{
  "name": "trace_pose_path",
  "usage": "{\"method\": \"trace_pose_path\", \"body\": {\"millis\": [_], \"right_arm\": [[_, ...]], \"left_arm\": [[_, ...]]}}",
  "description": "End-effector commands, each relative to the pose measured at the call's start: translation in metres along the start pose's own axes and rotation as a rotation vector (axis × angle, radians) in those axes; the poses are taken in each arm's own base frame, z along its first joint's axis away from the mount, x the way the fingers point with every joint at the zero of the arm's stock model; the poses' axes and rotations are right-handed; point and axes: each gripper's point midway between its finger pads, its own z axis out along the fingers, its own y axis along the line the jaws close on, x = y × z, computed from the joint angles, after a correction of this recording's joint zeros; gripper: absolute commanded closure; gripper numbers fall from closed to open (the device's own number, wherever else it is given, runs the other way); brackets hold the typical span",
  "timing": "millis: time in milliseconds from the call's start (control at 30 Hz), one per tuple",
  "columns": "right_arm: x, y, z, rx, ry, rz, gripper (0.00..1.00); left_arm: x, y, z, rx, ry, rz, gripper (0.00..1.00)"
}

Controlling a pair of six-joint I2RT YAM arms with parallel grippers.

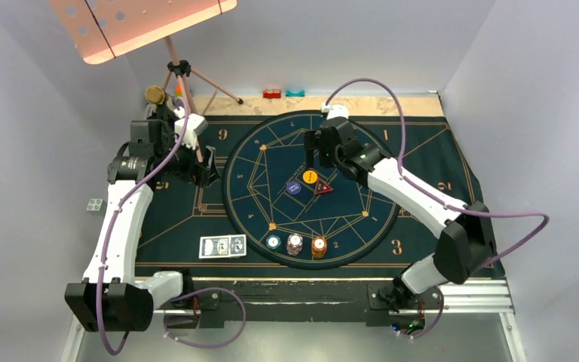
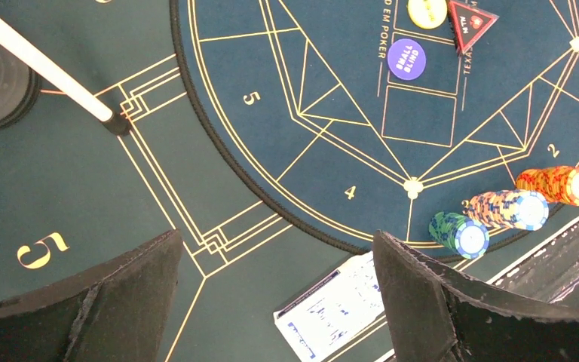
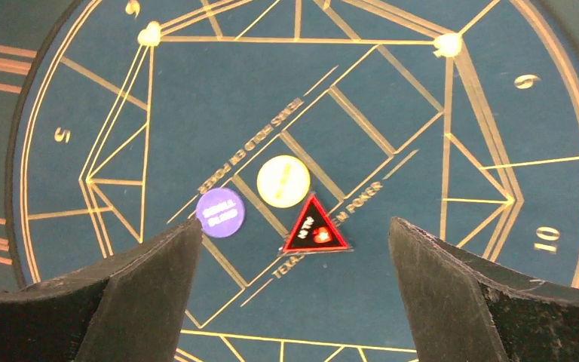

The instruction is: Distribute texas hold em gaming equipment

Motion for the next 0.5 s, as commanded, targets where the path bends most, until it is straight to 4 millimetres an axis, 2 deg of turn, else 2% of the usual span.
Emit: {"method": "trace_pose_path", "body": {"millis": [0, 100, 167, 300, 467], "right_arm": [[0.011, 0.043, 0.008, -0.133, 0.08, -0.042, 0.02], [0.032, 0.06, 0.02, -0.116, 0.137, -0.098, 0.02], [0.045, 0.07, 0.027, -0.115, 0.15, -0.115, 0.02], [0.06, 0.083, 0.04, -0.12, 0.176, -0.12, 0.02], [0.075, 0.098, 0.058, -0.127, 0.226, -0.108, 0.02]], "left_arm": [[0.002, 0.022, 0.016, -0.081, 0.002, -0.054, 0.0], [0.02, 0.03, 0.028, -0.105, 0.038, -0.074, 0.0], [0.028, 0.029, 0.033, -0.1, 0.019, -0.071, 0.0], [0.026, 0.026, 0.035, -0.095, -0.047, -0.057, 0.0], [0.029, 0.033, 0.046, -0.115, -0.052, -0.096, 0.0]]}}
